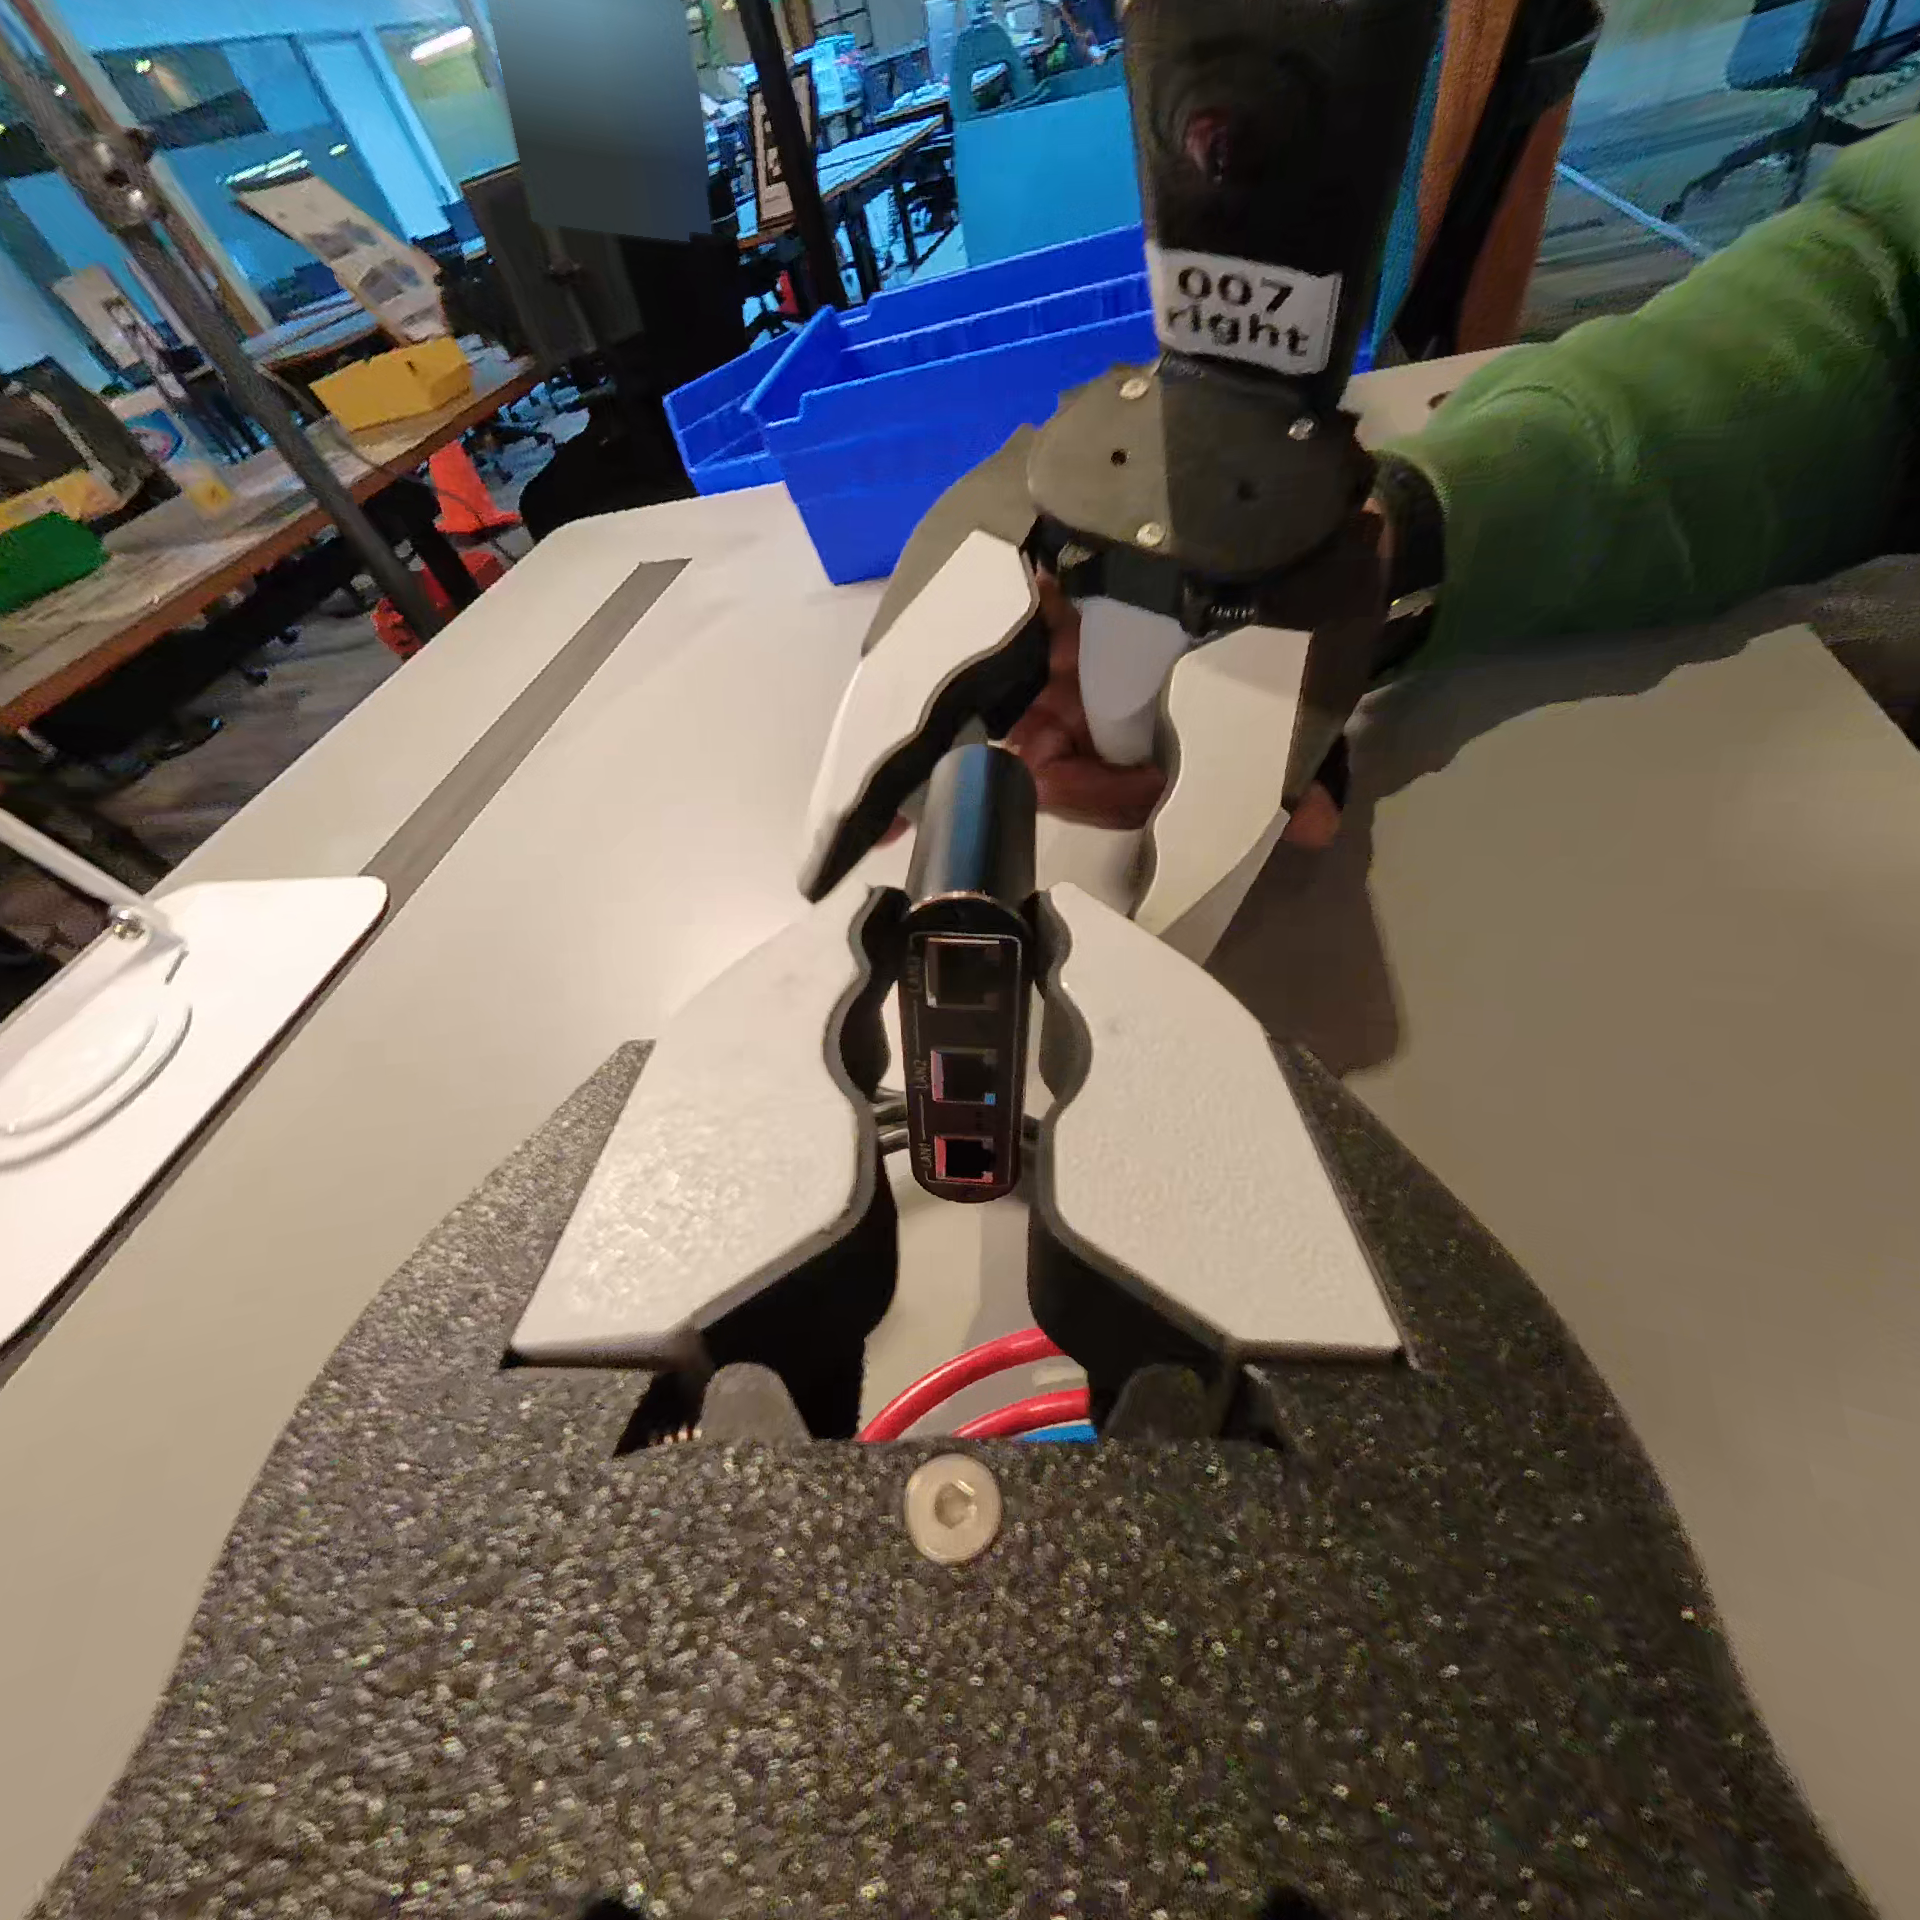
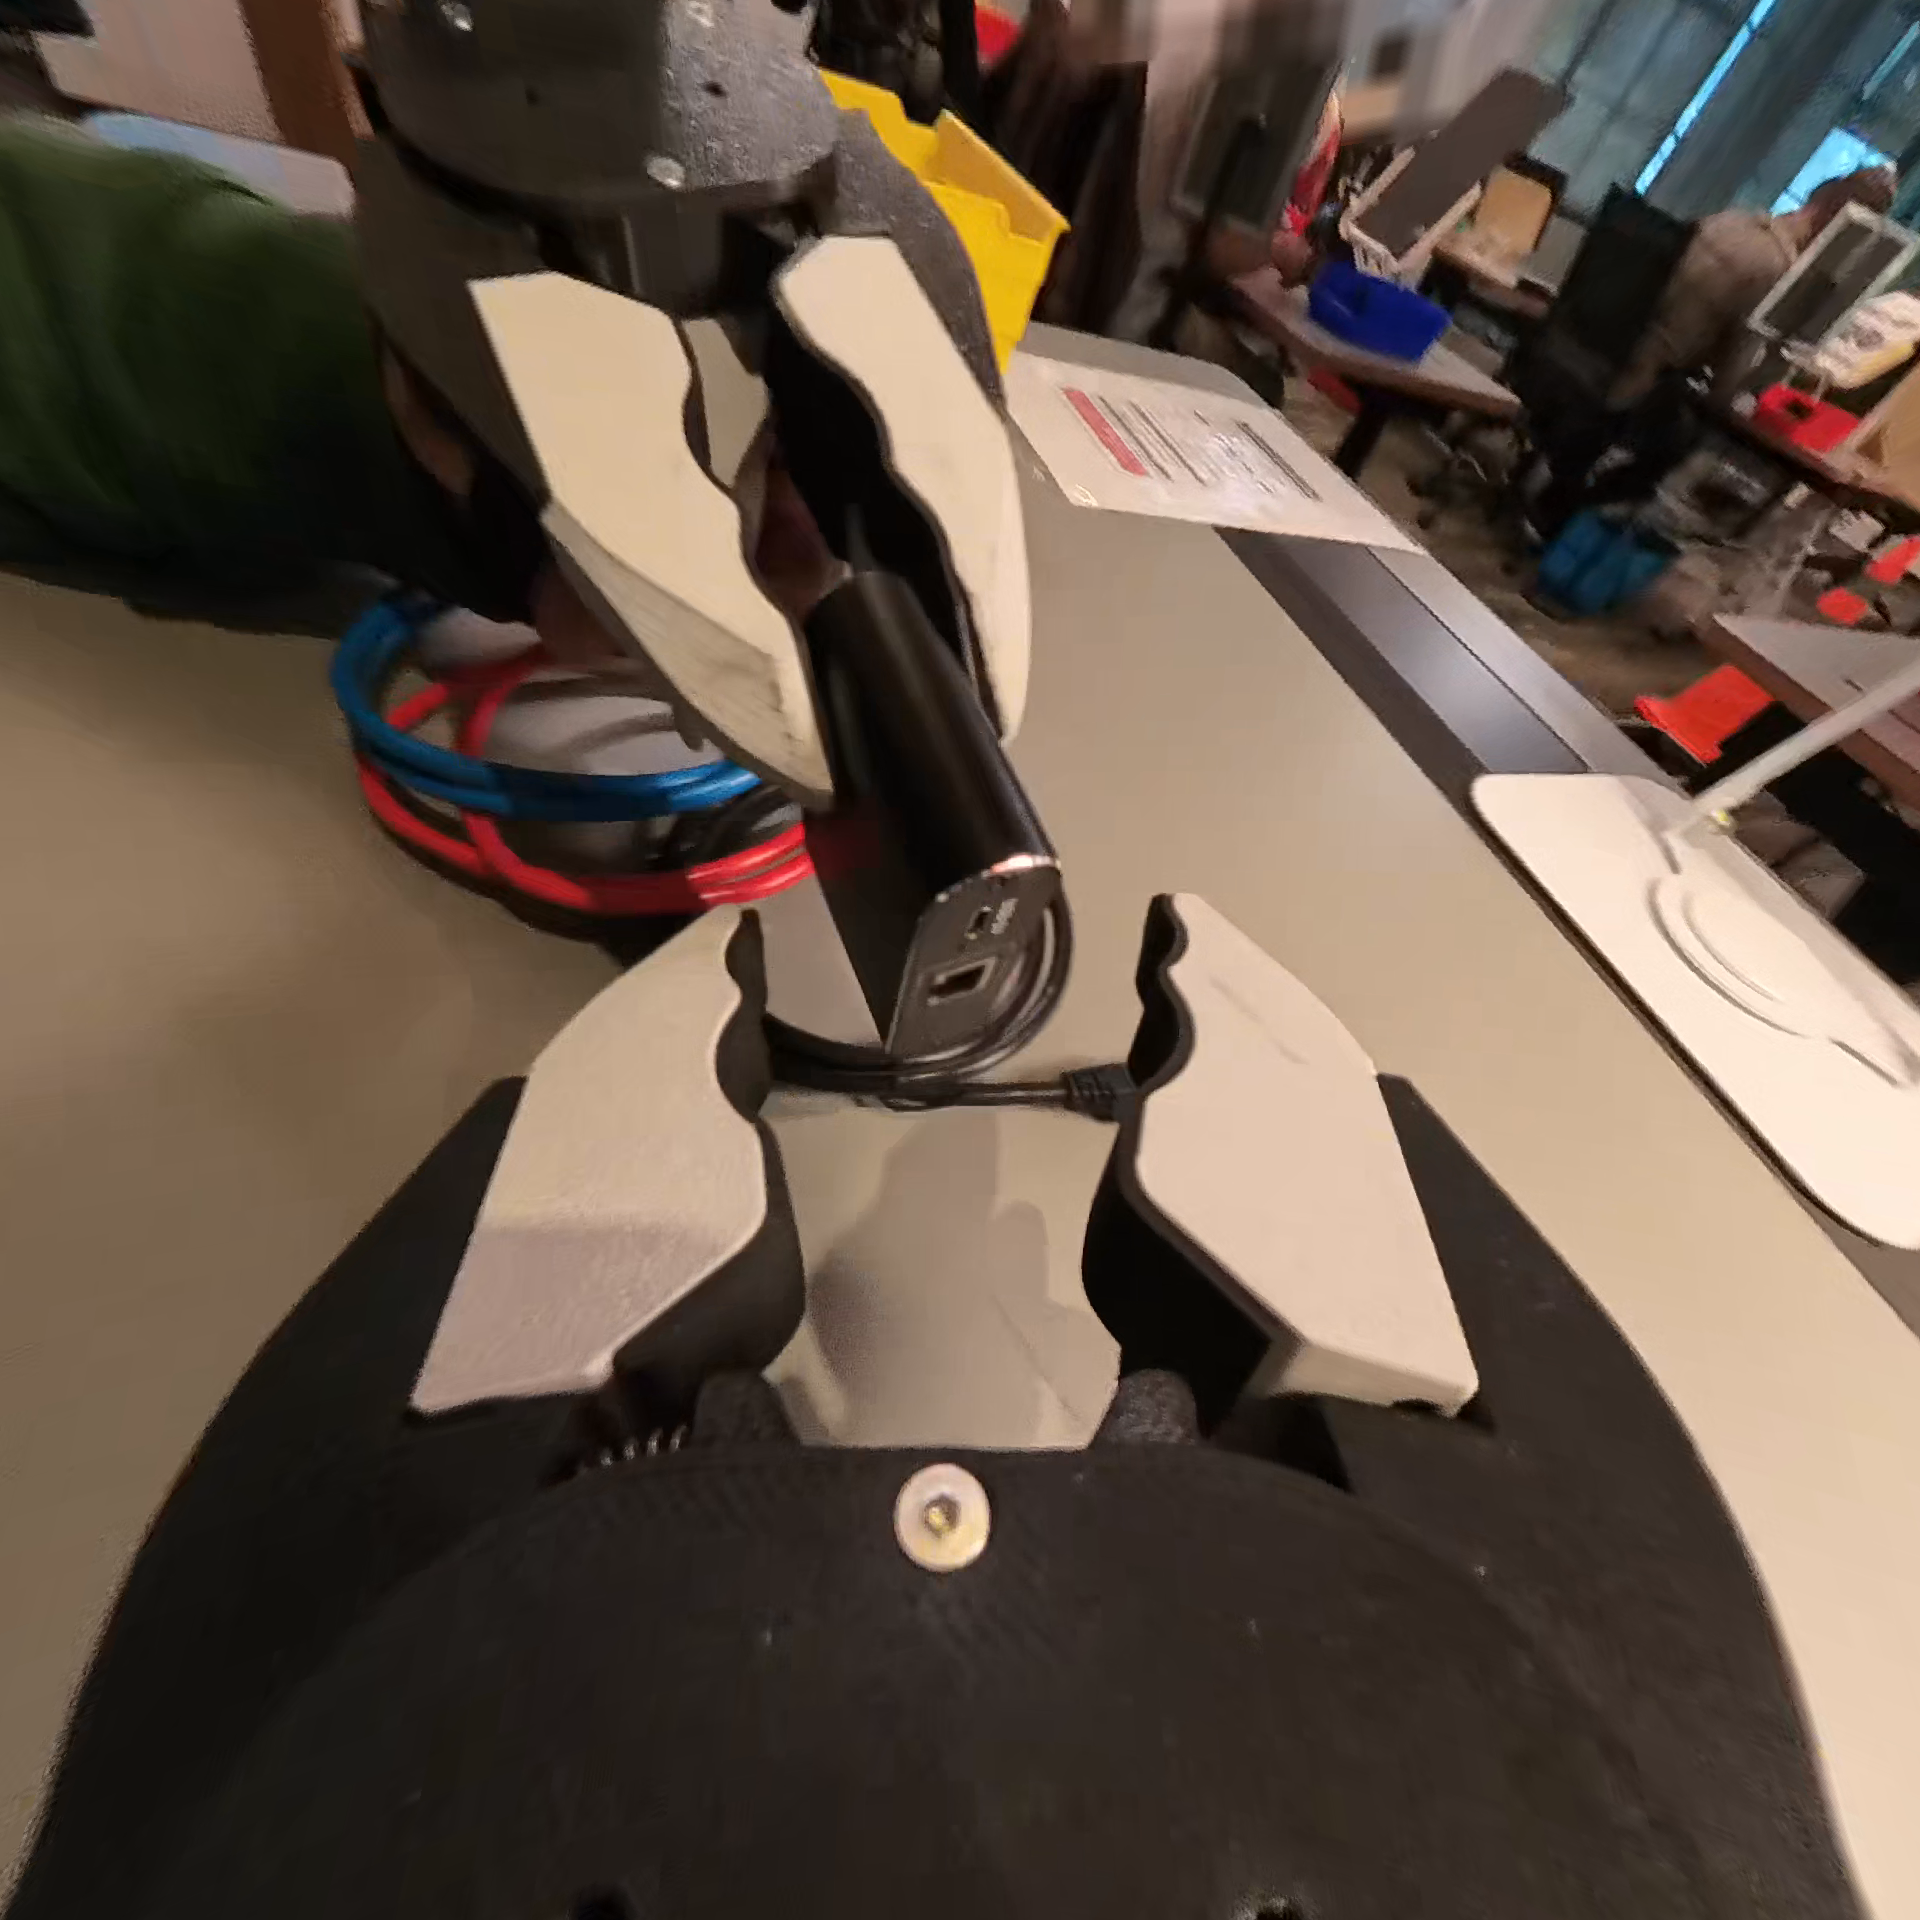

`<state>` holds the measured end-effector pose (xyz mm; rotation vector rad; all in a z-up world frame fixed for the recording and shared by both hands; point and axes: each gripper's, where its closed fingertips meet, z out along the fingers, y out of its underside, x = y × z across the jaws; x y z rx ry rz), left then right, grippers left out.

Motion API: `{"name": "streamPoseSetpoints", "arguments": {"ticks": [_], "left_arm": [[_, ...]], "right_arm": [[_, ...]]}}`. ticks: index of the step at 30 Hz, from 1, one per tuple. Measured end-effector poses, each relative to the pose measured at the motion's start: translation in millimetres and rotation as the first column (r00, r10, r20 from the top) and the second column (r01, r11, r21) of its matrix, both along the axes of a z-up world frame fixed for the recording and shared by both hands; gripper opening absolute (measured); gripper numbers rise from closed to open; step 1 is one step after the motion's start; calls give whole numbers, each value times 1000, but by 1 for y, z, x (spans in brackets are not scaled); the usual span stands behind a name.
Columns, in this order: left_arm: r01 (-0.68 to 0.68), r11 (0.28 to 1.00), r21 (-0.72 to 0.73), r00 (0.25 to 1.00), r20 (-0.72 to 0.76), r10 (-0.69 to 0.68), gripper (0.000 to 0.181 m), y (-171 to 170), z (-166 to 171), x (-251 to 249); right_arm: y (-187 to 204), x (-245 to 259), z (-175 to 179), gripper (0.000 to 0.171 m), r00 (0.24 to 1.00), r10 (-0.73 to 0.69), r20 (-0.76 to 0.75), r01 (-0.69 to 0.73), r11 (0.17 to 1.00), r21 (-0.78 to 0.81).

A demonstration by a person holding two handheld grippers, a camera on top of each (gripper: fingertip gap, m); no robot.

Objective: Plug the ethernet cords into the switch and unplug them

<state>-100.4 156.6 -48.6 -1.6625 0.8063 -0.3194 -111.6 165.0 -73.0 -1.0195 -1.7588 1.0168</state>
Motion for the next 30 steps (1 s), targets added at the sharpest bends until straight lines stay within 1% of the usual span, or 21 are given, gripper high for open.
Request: {"name": "streamPoseSetpoints", "arguments": {"ticks": [2, 4, 5, 7, 9, 11, 13, 14, 16, 19, 21, 25, 27, 30], "left_arm": [[32, 999, 1, 999, -5, -32, 26, -3, -1, 8], [58, 998, -3, 998, 1, -58, 25, -5, -2, 16], [59, 998, -4, 998, 3, -59, 26, -5, -4, 18], [57, 998, -4, 998, -7, -57, 26, -5, -5, 20], [20, 1000, 24, 1000, -23, -19, 29, -2, -3, 15], [-10, 998, 63, 1000, -27, 12, 28, -2, 5, 5], [-69, 995, 71, 997, -30, 71, 31, -1, 14, -17], [-100, 994, 53, 994, -40, 103, 34, -2, 15, -31], [-158, 987, -31, 985, -74, 156, 41, -5, 9, -61], [-255, 951, -178, 962, -148, 230, 42, -18, -13, -108], [-295, 930, -220, 951, -159, 264, 42, -28, -22, -132], [-325, 887, -327, 945, -134, 297, 40, -46, -38, -162], [-297, 867, -401, 955, -102, 280, 39, -56, -46, -164], [-271, 842, -467, 961, -82, 264, 37, -61, -56, -162]], "right_arm": [[-11, 5, -3, 62, 998, 55, -22, -54, 998, 16], [-10, 8, 0, 46, 996, 40, -78, -36, 998, 56], [-11, 10, 0, 39, 996, 44, -83, -39, 997, 59], [-11, 14, -2, 35, 996, 52, -73, -48, 997, 57], [-8, 17, -1, 28, 995, 46, -87, -41, 998, 56], [2, 19, -1, 26, 996, 6, -91, -1, 999, 53], [14, 21, 0, 25, 995, -35, -95, 38, 999, 30], [20, 23, 2, 26, 994, -50, -101, 51, 999, 10], [29, 24, 4, 25, 992, -81, -102, 78, 997, -27], [38, 24, 1, 25, 990, -125, -71, 122, 992, -37], [39, 23, -1, 25, 989, -136, -64, 135, 990, -30], [42, 21, -11, 25, 985, -172, -7, 172, 985, 8], [43, 21, -14, 25, 983, -186, 13, 185, 983, 13], [48, 21, -20, 25, 976, -210, 61, 209, 978, 19]]}}
